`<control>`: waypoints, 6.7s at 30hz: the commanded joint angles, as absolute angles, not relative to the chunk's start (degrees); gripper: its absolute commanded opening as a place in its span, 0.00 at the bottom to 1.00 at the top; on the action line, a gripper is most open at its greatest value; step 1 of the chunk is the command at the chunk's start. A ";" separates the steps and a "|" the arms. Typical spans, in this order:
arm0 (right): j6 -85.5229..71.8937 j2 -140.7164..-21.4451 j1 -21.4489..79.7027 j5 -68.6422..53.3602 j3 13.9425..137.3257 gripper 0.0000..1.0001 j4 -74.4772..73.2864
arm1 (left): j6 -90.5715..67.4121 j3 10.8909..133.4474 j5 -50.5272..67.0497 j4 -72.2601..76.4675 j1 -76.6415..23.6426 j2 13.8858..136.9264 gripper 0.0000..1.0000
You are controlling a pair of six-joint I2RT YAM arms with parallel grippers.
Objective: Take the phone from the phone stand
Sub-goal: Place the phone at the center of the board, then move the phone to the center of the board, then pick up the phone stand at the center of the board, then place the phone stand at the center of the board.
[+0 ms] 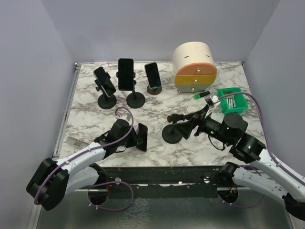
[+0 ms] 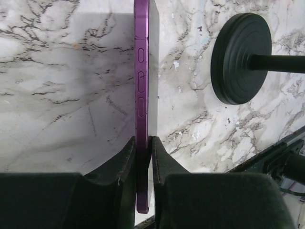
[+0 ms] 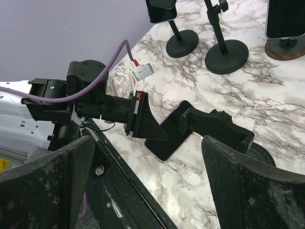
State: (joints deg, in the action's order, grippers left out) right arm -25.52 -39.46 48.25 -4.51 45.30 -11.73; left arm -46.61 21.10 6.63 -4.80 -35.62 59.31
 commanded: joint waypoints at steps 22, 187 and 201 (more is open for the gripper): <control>-26.63 -37.30 48.34 -1.68 43.71 1.00 -13.95 | -49.93 15.89 -5.80 -11.27 -35.24 56.34 0.50; -21.20 -33.66 48.31 0.30 45.28 0.99 -12.57 | -18.55 54.68 -54.18 -31.20 -35.96 45.90 0.00; -20.10 -33.97 48.26 -2.61 46.47 0.99 -13.34 | -25.38 53.56 -35.37 -16.68 -9.27 51.81 0.00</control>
State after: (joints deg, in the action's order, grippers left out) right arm -21.39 -34.44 48.25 -0.69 44.62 -13.69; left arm -22.39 52.03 -41.58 -26.11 -14.83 51.37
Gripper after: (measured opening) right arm 0.988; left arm 0.254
